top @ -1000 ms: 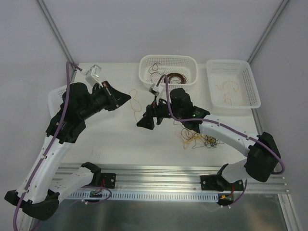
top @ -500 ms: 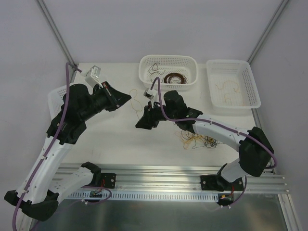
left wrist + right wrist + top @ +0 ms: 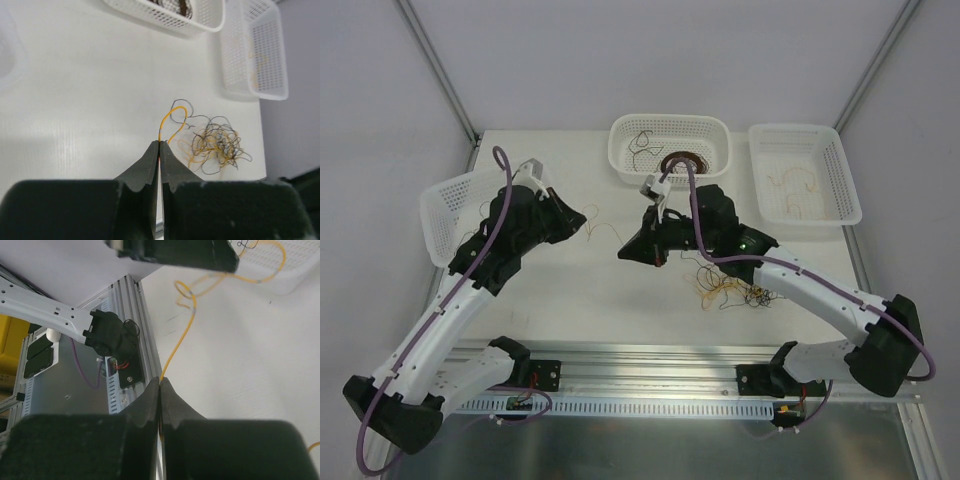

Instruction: Untangle the cables

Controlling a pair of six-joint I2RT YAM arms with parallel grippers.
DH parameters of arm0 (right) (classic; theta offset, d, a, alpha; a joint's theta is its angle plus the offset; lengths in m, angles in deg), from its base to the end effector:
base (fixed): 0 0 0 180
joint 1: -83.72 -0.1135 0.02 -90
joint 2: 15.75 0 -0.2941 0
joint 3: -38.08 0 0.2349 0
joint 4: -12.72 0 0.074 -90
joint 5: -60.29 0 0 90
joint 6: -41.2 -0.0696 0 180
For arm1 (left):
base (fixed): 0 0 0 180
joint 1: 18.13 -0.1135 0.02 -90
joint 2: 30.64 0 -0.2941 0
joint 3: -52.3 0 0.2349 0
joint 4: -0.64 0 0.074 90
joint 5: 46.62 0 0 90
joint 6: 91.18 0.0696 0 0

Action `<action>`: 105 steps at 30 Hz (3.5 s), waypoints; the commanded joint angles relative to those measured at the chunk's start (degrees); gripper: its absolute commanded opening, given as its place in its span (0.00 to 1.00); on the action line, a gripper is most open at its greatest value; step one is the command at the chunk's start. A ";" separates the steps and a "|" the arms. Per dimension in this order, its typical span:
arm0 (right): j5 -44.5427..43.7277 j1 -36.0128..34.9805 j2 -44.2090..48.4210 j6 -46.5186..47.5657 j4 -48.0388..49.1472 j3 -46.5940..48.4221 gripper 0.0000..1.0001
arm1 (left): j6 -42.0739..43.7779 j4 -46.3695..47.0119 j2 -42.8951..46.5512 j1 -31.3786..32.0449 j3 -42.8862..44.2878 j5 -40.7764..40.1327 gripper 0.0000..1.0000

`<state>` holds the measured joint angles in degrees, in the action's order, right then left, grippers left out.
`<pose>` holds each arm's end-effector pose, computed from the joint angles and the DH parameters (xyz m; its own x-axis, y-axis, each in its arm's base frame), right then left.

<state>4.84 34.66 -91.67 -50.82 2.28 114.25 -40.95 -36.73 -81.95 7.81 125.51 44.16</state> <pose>0.1750 0.2620 0.3766 -0.1507 -0.1294 -0.9801 -0.9832 0.1227 0.1350 0.1727 -0.0851 0.3924 -0.4717 -0.4819 -0.7384 0.1918 0.7613 -0.6193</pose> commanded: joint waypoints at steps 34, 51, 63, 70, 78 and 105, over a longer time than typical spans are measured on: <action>-6.85 36.56 8.60 11.51 -19.56 17.12 0.01 | 11.29 2.18 -13.29 10.01 -2.51 -1.74 0.79; -8.35 62.15 -16.34 10.98 -16.48 27.83 0.02 | 11.29 2.26 -12.41 10.01 -9.11 -1.30 0.99; -14.84 61.37 -19.01 7.56 -27.64 32.69 0.84 | 11.47 2.26 -15.22 9.93 -7.44 -0.95 0.99; -21.70 49.17 -6.71 3.52 -33.62 17.93 0.82 | 10.77 2.26 -17.24 10.01 -6.91 1.86 0.99; -22.42 38.43 -0.28 -0.62 -35.30 -1.76 0.78 | 9.01 2.26 -17.25 10.10 -8.40 3.71 0.99; -22.67 26.84 -6.00 5.18 -26.76 -3.55 0.04 | -0.13 3.14 -10.39 12.83 -15.44 1.16 0.99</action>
<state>-17.48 64.41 -102.01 -47.50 -24.91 106.38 -39.75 -34.54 -93.97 19.83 110.32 45.86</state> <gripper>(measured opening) 0.070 0.992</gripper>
